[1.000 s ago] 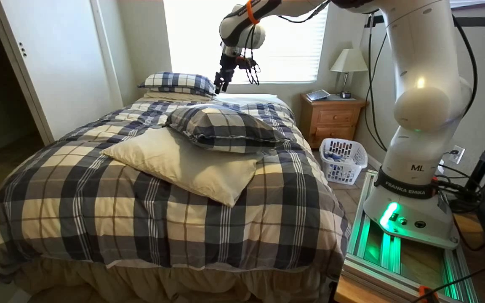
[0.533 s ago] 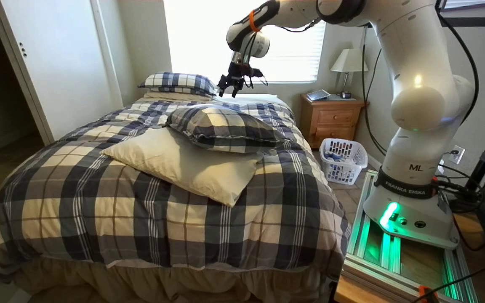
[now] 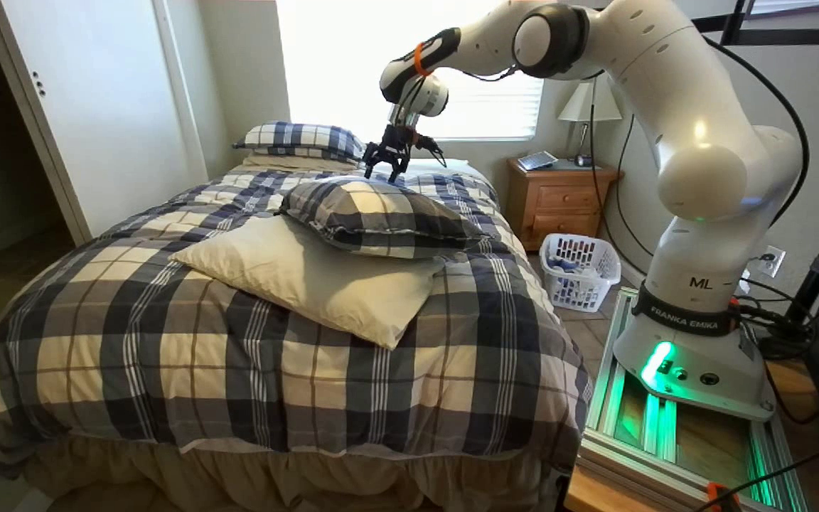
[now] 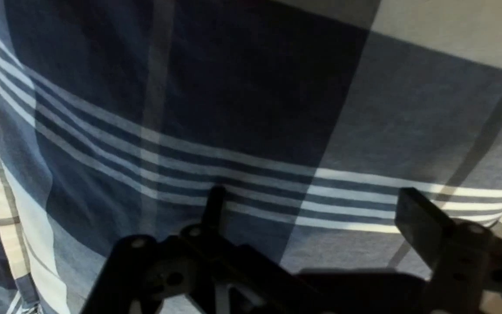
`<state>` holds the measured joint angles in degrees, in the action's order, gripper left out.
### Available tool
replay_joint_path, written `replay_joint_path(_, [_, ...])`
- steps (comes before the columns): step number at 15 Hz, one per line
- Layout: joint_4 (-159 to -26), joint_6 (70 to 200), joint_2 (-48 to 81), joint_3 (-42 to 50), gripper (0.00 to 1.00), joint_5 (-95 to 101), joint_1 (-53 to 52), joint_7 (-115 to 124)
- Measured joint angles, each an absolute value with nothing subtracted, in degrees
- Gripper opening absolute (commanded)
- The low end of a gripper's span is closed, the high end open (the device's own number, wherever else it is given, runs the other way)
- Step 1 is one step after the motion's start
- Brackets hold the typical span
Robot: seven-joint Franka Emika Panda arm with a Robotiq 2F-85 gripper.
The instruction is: Pick up the the checkered pillow and put it onto white pillow
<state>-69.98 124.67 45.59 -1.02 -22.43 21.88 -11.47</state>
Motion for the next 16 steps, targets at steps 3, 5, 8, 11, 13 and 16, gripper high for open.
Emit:
replay_joint_path(3, [-65.63, 123.44, 49.51, -1.18, 1.0, -22.43, 21.88, -9.72])
replay_joint_path(5, [-62.75, 122.29, 51.88, -1.39, 0.84, -22.43, 21.89, -8.78])
replay_joint_path(8, [-58.88, 119.79, 54.68, -1.54, 0.59, -22.43, 21.93, -8.11])
replay_joint_path(11, [-55.5, 117.83, 56.73, -1.55, 0.38, -22.43, 22.07, -7.92])
replay_joint_path(13, [-53.91, 117.0, 57.44, -1.56, 0.24, -22.43, 22.11, -7.9])
replay_joint_path(16, [-52.62, 116.92, 57.68, -1.38, 0.02, -22.3, 21.86, -7.02])
